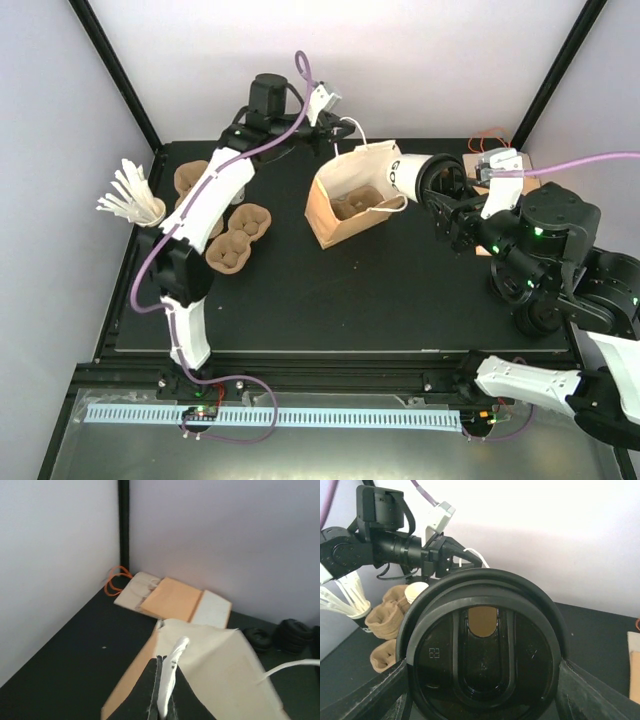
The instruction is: Pack the takeout coffee
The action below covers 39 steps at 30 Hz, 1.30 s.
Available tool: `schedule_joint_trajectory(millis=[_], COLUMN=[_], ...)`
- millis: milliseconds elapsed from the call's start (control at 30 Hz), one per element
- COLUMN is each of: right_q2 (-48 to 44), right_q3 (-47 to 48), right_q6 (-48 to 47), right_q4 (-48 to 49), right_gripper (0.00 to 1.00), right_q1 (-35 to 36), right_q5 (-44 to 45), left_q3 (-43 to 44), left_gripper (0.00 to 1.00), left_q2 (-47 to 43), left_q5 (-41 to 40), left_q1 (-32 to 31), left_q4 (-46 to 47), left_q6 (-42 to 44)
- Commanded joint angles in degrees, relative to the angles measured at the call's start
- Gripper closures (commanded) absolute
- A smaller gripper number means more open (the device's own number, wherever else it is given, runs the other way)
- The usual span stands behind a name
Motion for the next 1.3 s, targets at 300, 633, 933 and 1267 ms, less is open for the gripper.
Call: schedule_joint_trajectory(millis=[300,633,933,1267], right_q2=[-1.07,-4.73,-21.56,-20.32], right_q3=[-10.35,-32.61,-52.58,-56.23], right_q6=[-3.55,-3.20,1.22,0.28], right_q4=[9.85,21.36,30.81,33.99], right_gripper=[0.51,0.57,0.57,0.58], right_q1=[-0.21,0.20,1.32,6.47], right_q5=[-13.19,-30.22,-30.03,-25.91], left_q3=[-39.57,-63.17,-66.67,-69.76], left_gripper=[0.99,0.98,0.98,0.98], left_q2=[-30.62,-51.05,-57.93,-61.81], left_q5=[11.02,8.64,4.88,6.21], left_q1=[-1.84,-4.32,-5.40,-7.27], left_q4=[17.83,25.97,19.38,18.28], left_q6=[-9.01,-16.29,-16.76,-19.39])
